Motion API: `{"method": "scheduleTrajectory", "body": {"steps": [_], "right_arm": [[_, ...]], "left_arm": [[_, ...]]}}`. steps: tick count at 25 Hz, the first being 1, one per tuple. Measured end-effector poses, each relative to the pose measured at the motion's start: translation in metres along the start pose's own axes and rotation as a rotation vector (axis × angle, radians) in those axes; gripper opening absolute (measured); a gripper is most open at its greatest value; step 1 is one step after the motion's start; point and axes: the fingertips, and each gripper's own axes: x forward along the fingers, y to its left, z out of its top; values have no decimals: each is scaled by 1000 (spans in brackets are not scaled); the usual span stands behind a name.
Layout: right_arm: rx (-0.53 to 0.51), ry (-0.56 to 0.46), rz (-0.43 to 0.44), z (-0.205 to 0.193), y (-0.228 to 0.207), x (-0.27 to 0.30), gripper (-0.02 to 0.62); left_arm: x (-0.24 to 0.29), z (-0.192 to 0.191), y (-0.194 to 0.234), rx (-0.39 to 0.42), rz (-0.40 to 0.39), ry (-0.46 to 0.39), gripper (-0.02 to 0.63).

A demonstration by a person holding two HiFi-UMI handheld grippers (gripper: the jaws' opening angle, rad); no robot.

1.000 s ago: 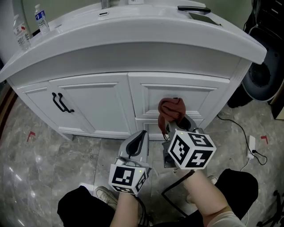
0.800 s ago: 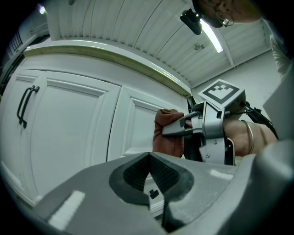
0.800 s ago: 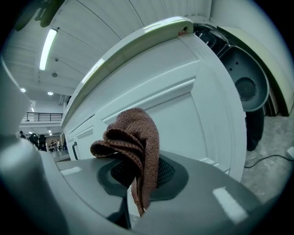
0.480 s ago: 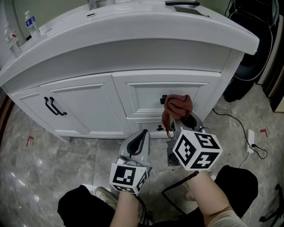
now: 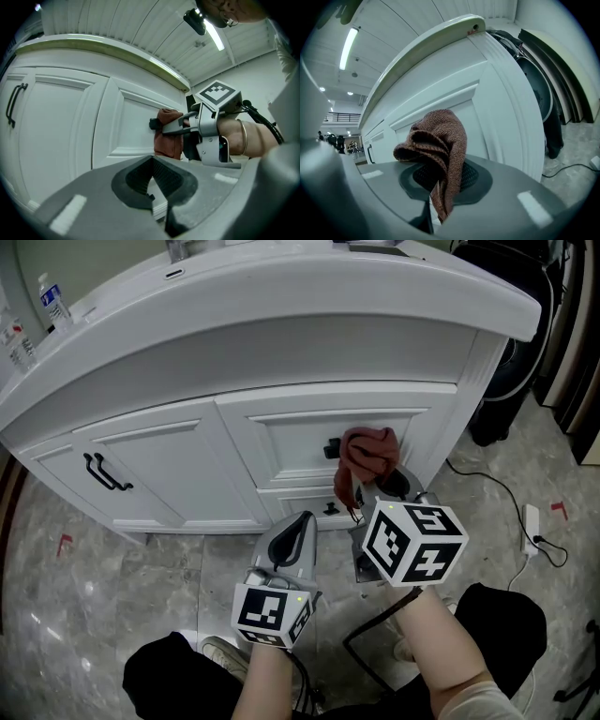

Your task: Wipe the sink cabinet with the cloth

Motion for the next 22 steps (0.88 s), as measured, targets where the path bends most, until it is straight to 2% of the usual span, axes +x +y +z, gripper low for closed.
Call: {"method": "scheduleTrajectory", "body": {"steps": [10,18,22], "right_arm": [[-16,-35,-100,17,-40,-23,83],[13,-38,-131,21,-59,-38,83],[-12,-66,-224,26,-75,-47,82]], "left_arm": [[14,3,-17,14,-43,0,0],[24,2,-29,21,-94,3,0],[19,3,-22,11,-85,-7,0]]}}
